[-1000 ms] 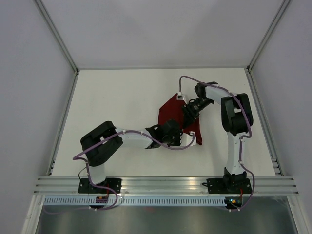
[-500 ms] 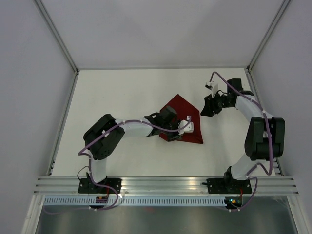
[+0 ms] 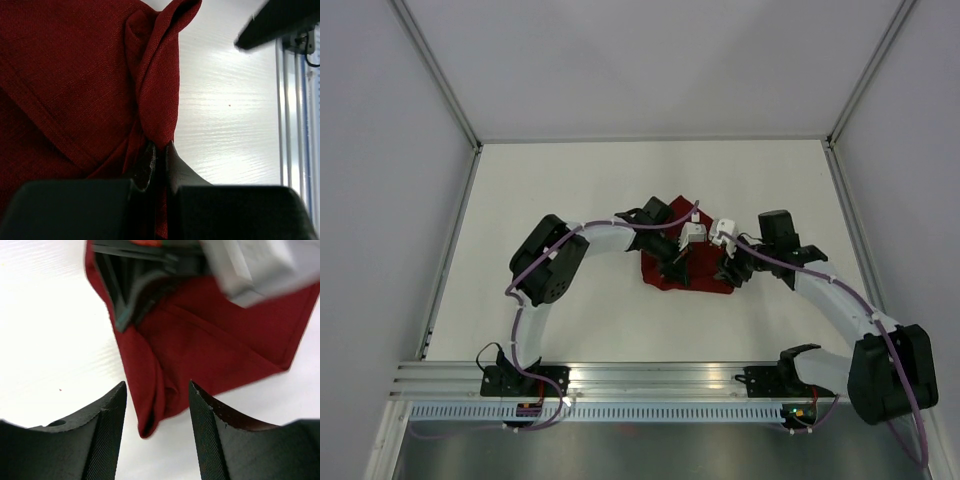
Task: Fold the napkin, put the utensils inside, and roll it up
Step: Roll the napkin at the center of the board.
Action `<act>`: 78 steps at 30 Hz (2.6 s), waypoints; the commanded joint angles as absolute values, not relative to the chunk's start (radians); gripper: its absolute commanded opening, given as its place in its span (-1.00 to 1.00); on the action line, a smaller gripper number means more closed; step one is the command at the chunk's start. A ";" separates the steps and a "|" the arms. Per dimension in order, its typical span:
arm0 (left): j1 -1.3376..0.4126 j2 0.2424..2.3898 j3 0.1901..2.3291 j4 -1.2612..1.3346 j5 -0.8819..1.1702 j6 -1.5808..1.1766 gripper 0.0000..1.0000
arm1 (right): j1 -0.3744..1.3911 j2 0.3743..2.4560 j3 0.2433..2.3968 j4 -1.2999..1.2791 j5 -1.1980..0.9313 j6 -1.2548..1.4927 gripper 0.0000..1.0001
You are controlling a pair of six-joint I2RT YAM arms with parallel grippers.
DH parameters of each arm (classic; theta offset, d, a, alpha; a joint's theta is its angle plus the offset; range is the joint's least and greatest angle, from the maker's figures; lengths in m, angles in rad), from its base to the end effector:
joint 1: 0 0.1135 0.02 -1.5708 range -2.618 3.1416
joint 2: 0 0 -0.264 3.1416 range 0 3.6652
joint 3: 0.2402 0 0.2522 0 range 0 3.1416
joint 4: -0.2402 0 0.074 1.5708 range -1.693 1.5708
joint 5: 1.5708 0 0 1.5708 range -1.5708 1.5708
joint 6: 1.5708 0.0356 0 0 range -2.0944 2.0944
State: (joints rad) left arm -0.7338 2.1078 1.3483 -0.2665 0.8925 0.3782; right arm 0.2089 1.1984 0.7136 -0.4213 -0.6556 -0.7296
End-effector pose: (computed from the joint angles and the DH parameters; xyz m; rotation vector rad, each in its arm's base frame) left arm 0.2963 -0.3045 0.1328 1.5872 1.9275 -1.2877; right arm 0.2222 0.0693 0.2179 -1.2746 1.9198 0.5487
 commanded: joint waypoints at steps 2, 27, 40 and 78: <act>-0.727 2.203 1.361 -0.460 0.925 0.348 -0.95 | 0.365 1.132 0.625 -0.227 -0.503 -0.765 0.18; -0.698 2.287 1.443 -0.543 0.950 0.342 -0.95 | 0.733 1.298 0.494 -0.041 -0.235 -0.778 0.09; -0.693 2.295 1.463 -0.552 0.971 0.339 -0.95 | 0.796 1.394 0.476 -0.024 -0.163 -0.790 -0.55; -0.494 1.326 0.812 0.451 -0.150 -0.169 -0.31 | 0.647 1.965 1.184 -0.935 -0.574 -0.851 -0.99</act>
